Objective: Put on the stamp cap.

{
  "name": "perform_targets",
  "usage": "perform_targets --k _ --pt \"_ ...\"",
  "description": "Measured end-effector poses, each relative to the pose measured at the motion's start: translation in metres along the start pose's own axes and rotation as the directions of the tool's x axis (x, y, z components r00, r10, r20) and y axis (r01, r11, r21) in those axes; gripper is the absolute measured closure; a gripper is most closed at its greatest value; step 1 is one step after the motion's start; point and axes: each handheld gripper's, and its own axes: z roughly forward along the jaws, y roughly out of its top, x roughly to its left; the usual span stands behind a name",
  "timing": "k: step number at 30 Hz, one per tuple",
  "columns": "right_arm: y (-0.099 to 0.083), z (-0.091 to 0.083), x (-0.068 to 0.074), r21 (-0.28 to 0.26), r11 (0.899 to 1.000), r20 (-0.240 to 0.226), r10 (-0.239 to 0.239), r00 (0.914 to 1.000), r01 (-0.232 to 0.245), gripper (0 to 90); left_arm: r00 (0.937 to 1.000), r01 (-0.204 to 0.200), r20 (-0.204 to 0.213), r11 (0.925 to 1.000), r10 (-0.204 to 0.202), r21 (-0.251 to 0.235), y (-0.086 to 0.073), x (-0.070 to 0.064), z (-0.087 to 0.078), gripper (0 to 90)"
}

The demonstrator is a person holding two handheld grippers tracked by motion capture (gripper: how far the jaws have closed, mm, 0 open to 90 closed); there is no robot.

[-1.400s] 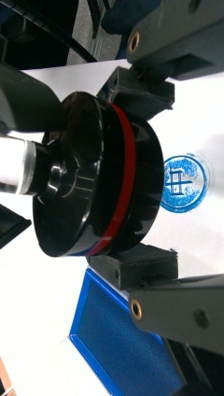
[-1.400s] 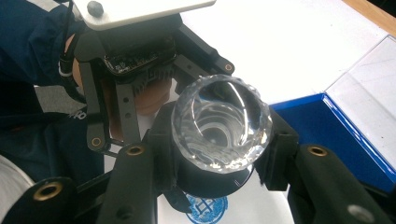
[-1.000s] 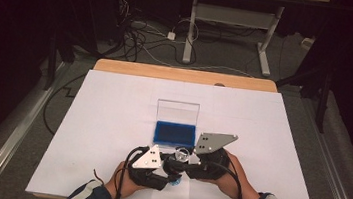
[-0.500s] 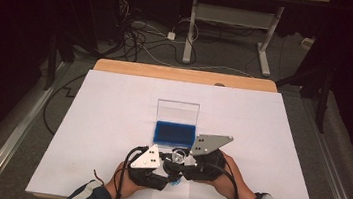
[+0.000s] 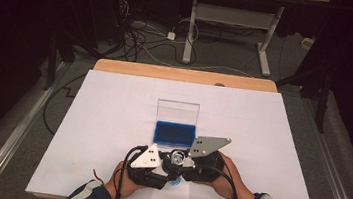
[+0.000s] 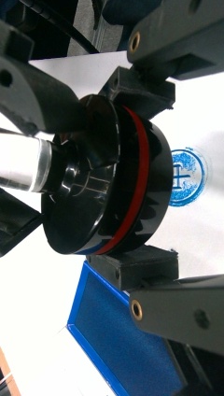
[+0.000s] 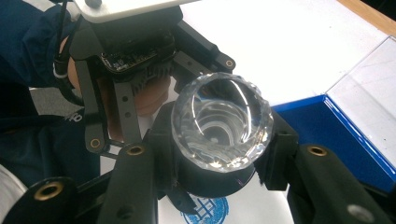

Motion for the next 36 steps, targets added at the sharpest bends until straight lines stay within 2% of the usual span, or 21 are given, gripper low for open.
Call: perform_targets --k 5,11,26,34,36 --pt "0.000 0.002 0.001 0.017 1.000 -0.001 -0.008 1.0000 0.008 57.2 1.0000 -0.004 -0.005 0.9999 0.004 0.010 -0.001 -0.001 0.002 35.0" --pt "0.000 0.002 0.000 0.011 1.000 -0.010 0.007 0.9999 -0.007 57.2 0.9998 -0.017 -0.006 0.9998 0.017 0.010 0.000 -0.003 0.003 33.2" --pt "0.000 0.001 -0.002 0.012 1.000 -0.014 0.018 0.9997 -0.018 57.2 0.9999 -0.015 -0.002 0.9995 0.015 0.026 -0.001 -0.002 0.006 26.1" --pt "0.001 -0.006 -0.005 0.005 1.000 -0.002 0.019 0.9998 -0.019 57.2 0.9989 -0.033 -0.031 0.9986 0.034 0.041 -0.002 0.000 0.001 18.5" --pt "0.001 -0.009 -0.006 0.002 1.000 0.006 0.016 0.9999 -0.016 57.2 0.9974 -0.044 -0.055 0.9978 0.047 0.050 -0.003 0.000 -0.002 17.2"
